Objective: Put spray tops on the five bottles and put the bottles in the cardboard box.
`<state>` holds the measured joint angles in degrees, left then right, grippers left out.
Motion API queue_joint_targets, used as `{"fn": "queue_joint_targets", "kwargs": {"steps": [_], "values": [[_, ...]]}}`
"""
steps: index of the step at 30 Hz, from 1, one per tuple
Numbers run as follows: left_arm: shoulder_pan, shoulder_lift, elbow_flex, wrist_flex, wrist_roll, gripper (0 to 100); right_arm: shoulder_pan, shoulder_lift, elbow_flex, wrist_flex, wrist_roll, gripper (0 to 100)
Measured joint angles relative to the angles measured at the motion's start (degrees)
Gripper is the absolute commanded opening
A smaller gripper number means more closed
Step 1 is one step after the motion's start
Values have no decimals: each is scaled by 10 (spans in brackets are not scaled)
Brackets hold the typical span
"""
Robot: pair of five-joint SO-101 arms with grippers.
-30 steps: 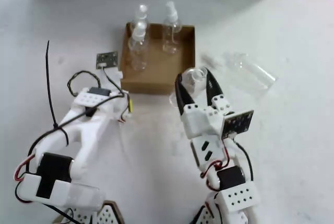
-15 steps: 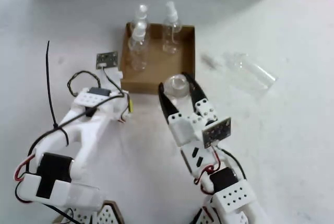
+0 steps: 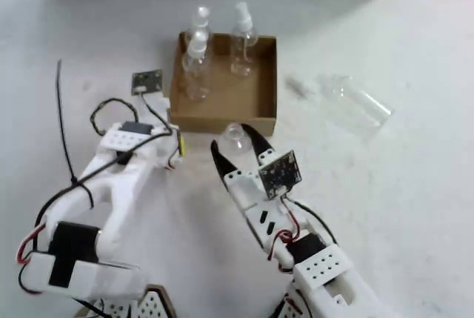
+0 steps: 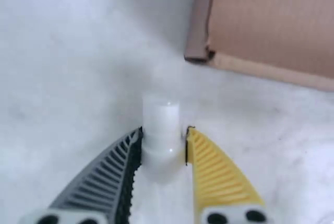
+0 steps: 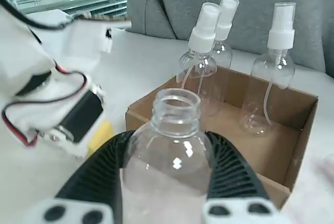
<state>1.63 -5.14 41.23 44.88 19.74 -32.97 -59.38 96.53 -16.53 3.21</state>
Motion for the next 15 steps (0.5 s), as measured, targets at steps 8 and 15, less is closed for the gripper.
{"fn": "queue_joint_targets", "kwargs": {"steps": [8,15], "values": [[-21,-150,-4,3,0,24,0,7,0,0,0,16],[-20,-328,-4,-22,-4,24,4,7,0,0,0,16]]}}
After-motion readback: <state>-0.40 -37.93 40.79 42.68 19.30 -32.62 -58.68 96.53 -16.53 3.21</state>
